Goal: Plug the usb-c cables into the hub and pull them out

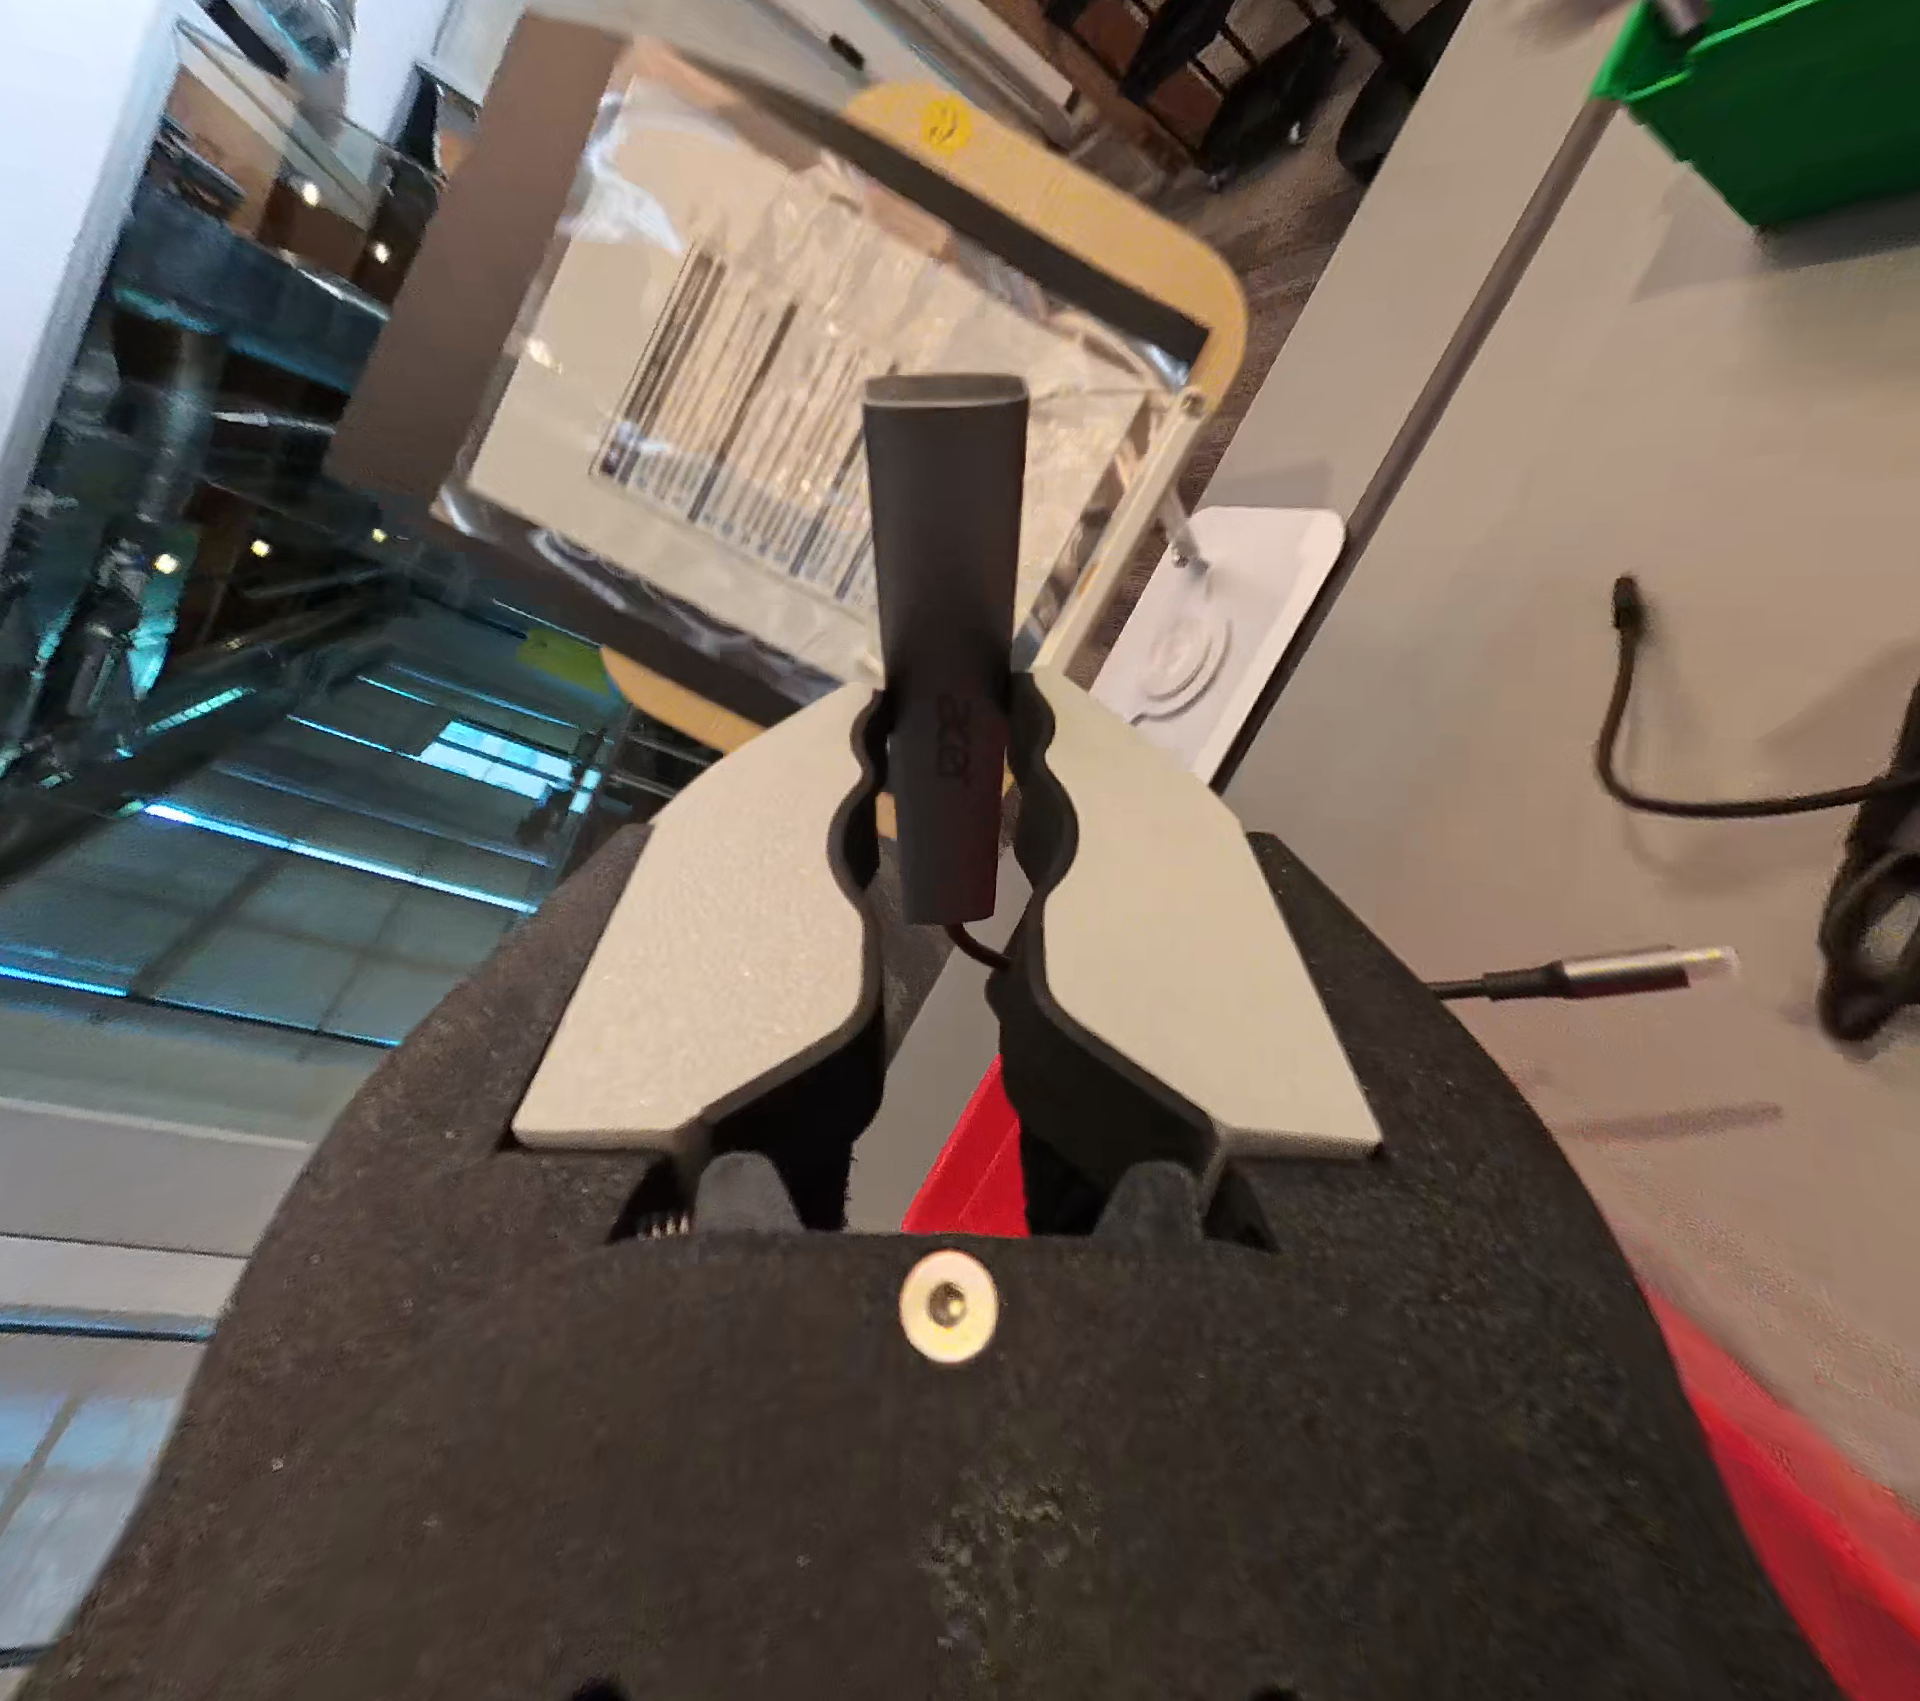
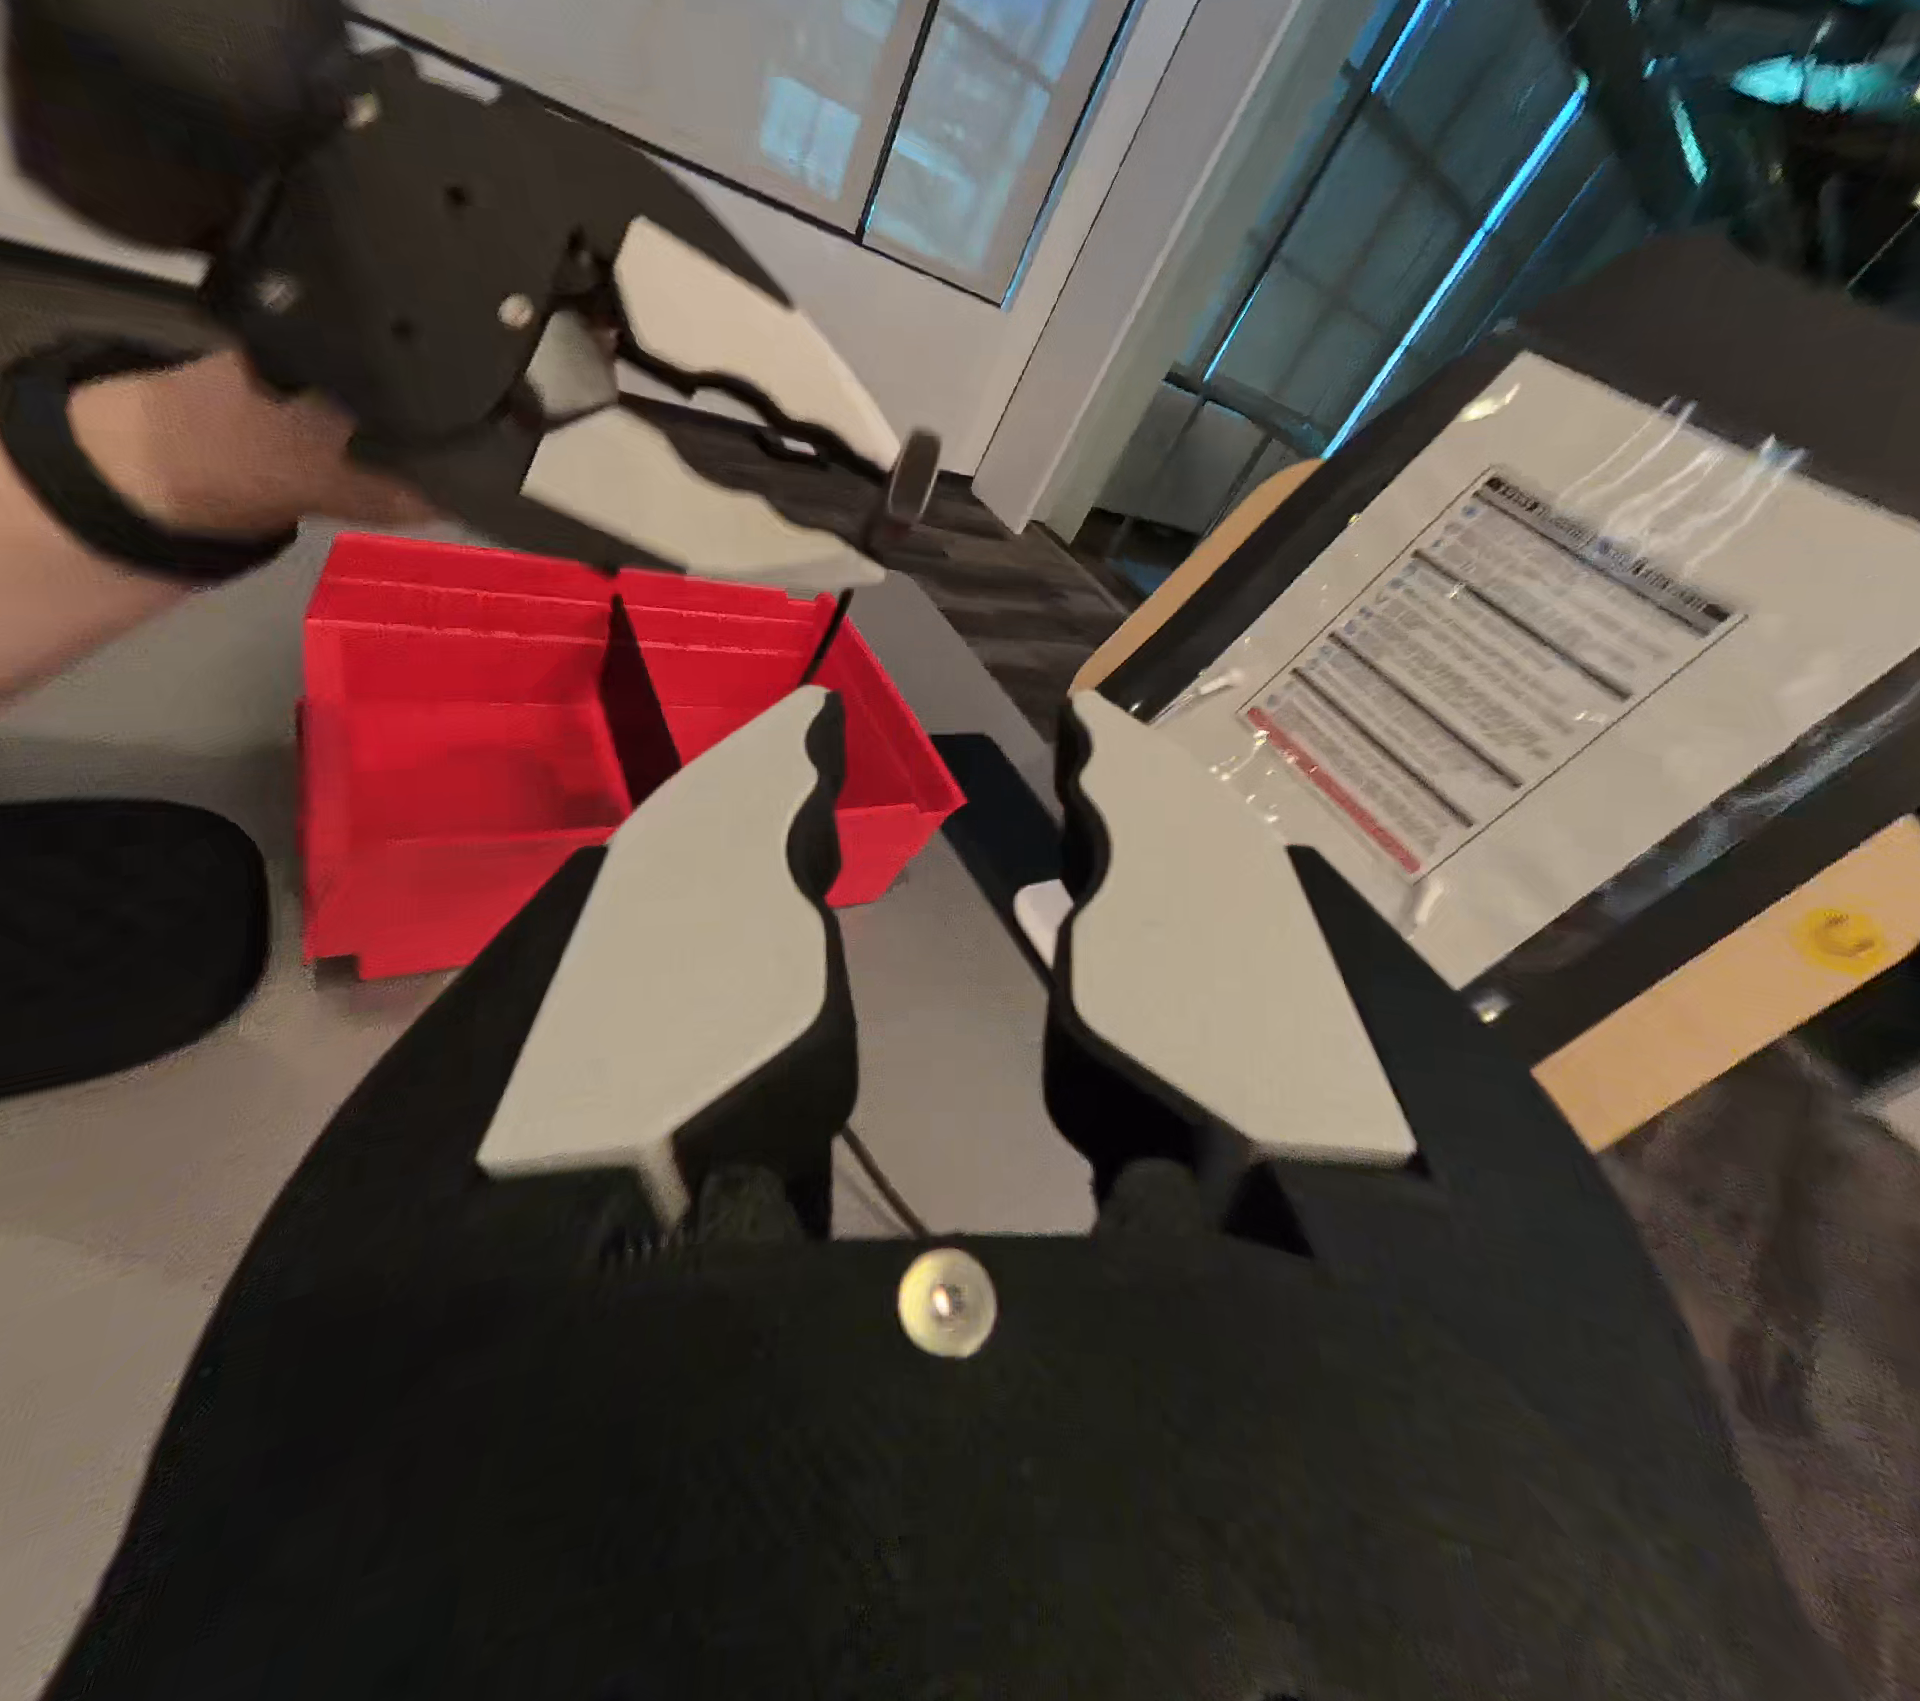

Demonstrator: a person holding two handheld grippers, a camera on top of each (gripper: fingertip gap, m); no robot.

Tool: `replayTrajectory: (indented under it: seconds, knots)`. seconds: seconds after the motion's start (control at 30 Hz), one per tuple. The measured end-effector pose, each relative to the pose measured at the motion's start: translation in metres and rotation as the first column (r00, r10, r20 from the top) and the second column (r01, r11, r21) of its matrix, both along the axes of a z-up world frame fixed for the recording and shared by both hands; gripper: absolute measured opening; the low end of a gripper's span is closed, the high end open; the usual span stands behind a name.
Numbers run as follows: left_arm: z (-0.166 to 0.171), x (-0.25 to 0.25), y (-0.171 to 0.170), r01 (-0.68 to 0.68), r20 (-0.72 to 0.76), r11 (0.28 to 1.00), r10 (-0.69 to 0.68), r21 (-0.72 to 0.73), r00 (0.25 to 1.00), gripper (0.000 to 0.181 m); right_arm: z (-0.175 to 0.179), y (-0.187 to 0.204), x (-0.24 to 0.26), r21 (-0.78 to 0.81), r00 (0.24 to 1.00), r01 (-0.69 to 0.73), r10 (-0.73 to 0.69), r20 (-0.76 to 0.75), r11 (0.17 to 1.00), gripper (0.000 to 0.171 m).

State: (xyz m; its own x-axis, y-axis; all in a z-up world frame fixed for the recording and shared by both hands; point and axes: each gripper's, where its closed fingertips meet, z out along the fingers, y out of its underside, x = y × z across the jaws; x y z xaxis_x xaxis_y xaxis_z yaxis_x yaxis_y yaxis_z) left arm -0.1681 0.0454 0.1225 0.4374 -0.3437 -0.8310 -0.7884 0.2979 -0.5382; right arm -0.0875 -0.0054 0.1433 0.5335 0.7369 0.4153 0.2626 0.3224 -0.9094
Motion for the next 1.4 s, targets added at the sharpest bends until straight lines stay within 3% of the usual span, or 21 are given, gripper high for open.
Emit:
replayTrajectory:
  seconds: [0.03, 0.13, 0.23, 0.33, 0.4, 0.5, 0.57, 0.67, 0.83, 0.93, 1.0, 1.03, 1.2, 1.4]
  knots:
    - [-0.004, 0.012, -0.006, -0.005, -0.013, 1.0, 0.005, 0.024, 1.0, 0.021, -0.003, 0.003, -0.001, -0.027, 1.0, 0.011, -0.011, -0.005, 1.0, 0.043]
    - [-0.014, 0.042, -0.02, 0.018, -0.026, 0.998, -0.016, 0.062, 1.0, 0.021, -0.013, 0.011, -0.004, -0.055, 0.999, 0.053, -0.052, 0.016, 0.997, 0.045]
    - [-0.027, 0.06, -0.027, 0.049, -0.056, 0.997, -0.045, 0.058, 0.997, 0.021, -0.029, 0.011, -0.016, -0.156, 1.0, -0.006, 0.01, 0.026, 0.988, 0.045]
    - [-0.032, 0.063, -0.024, 0.028, -0.12, 0.993, -0.014, 0.117, 0.993, 0.021, -0.043, 0.015, -0.019, -0.185, 0.996, -0.023, 0.04, 0.086, 0.983, 0.029]
    - [-0.031, 0.065, -0.027, 0.081, -0.068, 0.988, -0.073, 0.131, 0.995, 0.022, -0.044, 0.016, -0.016, -0.176, 0.992, -0.048, 0.067, 0.103, 0.983, 0.02]
    - [-0.031, 0.064, -0.037, 0.209, 0.074, 0.977, -0.207, -0.034, 0.976, 0.044, -0.038, 0.017, -0.002, -0.082, 0.987, -0.039, 0.051, 0.15, 0.996, 0.011]
    - [-0.028, 0.057, -0.04, 0.267, 0.184, 0.952, -0.239, -0.147, 0.953, 0.061, -0.032, 0.002, 0.003, 0.045, 0.97, -0.129, 0.117, 0.215, 0.991, 0.01]
    - [-0.025, 0.057, -0.055, 0.421, 0.278, 0.885, -0.36, -0.201, 0.89, 0.054, -0.028, -0.02, 0.008, 0.168, 0.94, -0.235, 0.18, 0.292, 0.957, 0.01]
    - [-0.039, 0.057, -0.057, 0.476, 0.236, 0.85, -0.426, -0.226, 0.873, 0.048, -0.029, -0.053, 0.006, 0.205, 0.881, -0.428, 0.356, 0.312, 0.88, 0.011]
    - [-0.041, 0.067, -0.082, 0.662, 0.32, 0.704, -0.584, -0.258, 0.746, 0.029, -0.024, -0.071, 0.008, 0.221, 0.839, -0.532, 0.474, 0.268, 0.817, 0.011]
    - [-0.029, 0.071, -0.105, 0.781, 0.363, 0.595, -0.696, -0.192, 0.619, 0.008, -0.015, -0.078, 0.008, 0.233, 0.819, -0.573, 0.537, 0.203, 0.786, 0.011]
    - [-0.023, 0.072, -0.114, 0.816, 0.369, 0.559, -0.734, -0.148, 0.57, 0.007, -0.011, -0.083, 0.009, 0.24, 0.8, -0.6, 0.578, 0.161, 0.764, 0.011]
    - [0.003, 0.072, -0.135, 0.864, 0.423, 0.504, -0.783, 0.0, 0.457, 0.01, 0.002, -0.091, 0.011, 0.254, 0.698, -0.689, 0.716, -0.015, 0.678, 0.011]
    - [0.012, 0.068, -0.138, 0.877, 0.489, 0.48, -0.766, 0.004, 0.417, 0.01, -0.002, -0.08, 0.01, 0.233, 0.632, -0.728, 0.763, -0.137, 0.645, 0.011]
